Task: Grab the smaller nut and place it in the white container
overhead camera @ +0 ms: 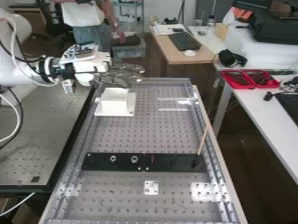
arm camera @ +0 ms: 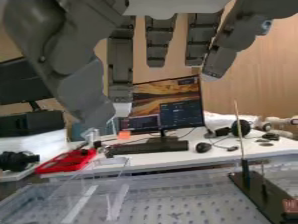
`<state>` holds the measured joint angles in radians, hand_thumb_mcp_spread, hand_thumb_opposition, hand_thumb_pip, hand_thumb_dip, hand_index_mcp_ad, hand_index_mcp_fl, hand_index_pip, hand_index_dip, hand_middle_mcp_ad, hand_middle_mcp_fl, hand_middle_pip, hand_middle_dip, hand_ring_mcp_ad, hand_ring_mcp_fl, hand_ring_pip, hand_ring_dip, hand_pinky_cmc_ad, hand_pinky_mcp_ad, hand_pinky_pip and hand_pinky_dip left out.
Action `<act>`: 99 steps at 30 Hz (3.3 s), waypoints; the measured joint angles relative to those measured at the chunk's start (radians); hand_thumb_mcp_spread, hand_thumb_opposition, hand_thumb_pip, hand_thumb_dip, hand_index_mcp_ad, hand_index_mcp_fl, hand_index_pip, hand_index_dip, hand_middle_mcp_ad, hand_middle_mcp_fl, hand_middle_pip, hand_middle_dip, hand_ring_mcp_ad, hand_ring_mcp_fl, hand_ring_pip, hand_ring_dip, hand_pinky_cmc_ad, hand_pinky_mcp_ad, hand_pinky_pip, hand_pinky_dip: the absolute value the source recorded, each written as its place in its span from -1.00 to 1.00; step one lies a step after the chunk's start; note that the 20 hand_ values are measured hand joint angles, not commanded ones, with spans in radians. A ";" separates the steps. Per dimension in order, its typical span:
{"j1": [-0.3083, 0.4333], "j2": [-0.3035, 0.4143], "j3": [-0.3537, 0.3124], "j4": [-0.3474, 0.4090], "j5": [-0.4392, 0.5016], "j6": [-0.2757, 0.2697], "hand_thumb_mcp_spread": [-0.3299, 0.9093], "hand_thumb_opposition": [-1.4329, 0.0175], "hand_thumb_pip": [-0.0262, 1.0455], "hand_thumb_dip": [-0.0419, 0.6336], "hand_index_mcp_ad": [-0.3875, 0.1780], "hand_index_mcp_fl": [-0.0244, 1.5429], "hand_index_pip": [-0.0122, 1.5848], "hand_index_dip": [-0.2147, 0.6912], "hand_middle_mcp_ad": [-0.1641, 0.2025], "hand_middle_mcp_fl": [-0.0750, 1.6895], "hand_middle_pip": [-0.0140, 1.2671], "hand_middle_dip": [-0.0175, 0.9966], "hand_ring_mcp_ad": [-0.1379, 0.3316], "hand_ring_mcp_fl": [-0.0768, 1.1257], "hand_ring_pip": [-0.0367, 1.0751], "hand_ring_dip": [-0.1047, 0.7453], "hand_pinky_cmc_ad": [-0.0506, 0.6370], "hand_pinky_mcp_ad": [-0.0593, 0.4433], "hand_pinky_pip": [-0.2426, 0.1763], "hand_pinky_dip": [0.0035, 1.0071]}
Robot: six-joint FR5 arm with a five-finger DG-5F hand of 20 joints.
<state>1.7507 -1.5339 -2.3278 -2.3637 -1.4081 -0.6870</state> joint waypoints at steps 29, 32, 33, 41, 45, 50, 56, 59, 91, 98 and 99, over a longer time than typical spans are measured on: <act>-0.486 -0.218 0.554 -0.342 -0.219 0.053 -0.23 -0.07 0.32 -0.35 -0.19 -0.84 -0.84 -0.11 0.00 -0.89 -0.80 -0.56 0.25 -0.85 -0.75 -0.56 0.10 0.27 -0.20 0.07; -0.487 -0.240 0.570 -0.355 -0.208 0.053 -0.23 -0.07 0.32 -0.35 -0.19 -0.84 -0.86 -0.08 0.00 -0.89 -0.80 -0.56 0.25 -0.85 -0.75 -0.56 0.12 0.27 -0.20 0.07; -0.487 -0.249 0.577 -0.359 -0.206 0.053 -0.23 -0.07 0.32 -0.35 -0.19 -0.84 -0.86 -0.08 0.00 -0.89 -0.80 -0.56 0.25 -0.85 -0.75 -0.56 0.12 0.27 -0.20 0.07; -0.486 -0.285 0.605 -0.364 -0.210 0.085 -0.23 -0.07 0.33 -0.36 -0.19 -0.81 -0.87 -0.08 0.01 -0.89 -0.80 -0.56 0.25 -0.85 -0.75 -0.56 0.10 0.28 -0.20 0.07; -0.480 -0.294 0.617 -0.366 -0.231 0.078 -0.23 -0.07 0.34 -0.36 -0.19 -0.82 -0.88 -0.08 0.01 -0.89 -0.80 -0.56 0.25 -0.85 -0.75 -0.56 0.15 0.27 -0.20 0.07; -0.477 -0.300 0.627 -0.374 -0.251 0.073 -0.23 -0.07 0.35 -0.35 -0.19 -0.81 -0.88 -0.08 0.01 -0.89 -0.80 -0.56 0.25 -0.85 -0.75 -0.56 0.15 0.28 -0.20 0.07; -0.474 -0.293 0.630 -0.379 -0.259 0.064 -0.23 -0.07 0.35 -0.35 -0.19 -0.81 -0.88 -0.08 0.01 -0.89 -0.80 -0.56 0.25 -0.85 -0.75 -0.56 0.15 0.28 -0.20 0.07; -0.473 -0.289 0.628 -0.383 -0.259 0.062 -0.23 -0.07 0.36 -0.35 -0.19 -0.81 -0.88 -0.08 0.01 -0.89 -0.80 -0.56 0.25 -0.85 -0.75 -0.57 0.15 0.29 -0.20 0.07; -0.469 -0.270 0.610 -0.362 -0.258 0.048 -0.23 -0.07 0.38 -0.35 -0.19 -0.81 -0.87 -0.08 0.01 -0.89 -0.80 -0.57 0.25 -0.85 -0.75 -0.56 0.15 0.28 -0.28 0.04; -0.470 -0.268 0.608 -0.357 -0.259 0.048 -0.23 -0.07 0.39 -0.36 -0.19 -0.82 -0.88 -0.08 0.01 -0.89 -0.80 -0.57 0.25 -0.85 -0.74 -0.56 0.15 0.28 -0.28 0.04; -0.471 -0.268 0.608 -0.355 -0.260 0.047 -0.23 -0.07 0.39 -0.36 -0.19 -0.81 -0.88 -0.08 0.01 -0.89 -0.80 -0.57 0.25 -0.85 -0.75 -0.56 0.15 0.28 -0.28 0.04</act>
<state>1.2798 -1.8016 -1.7198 -2.7192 -1.6680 -0.6400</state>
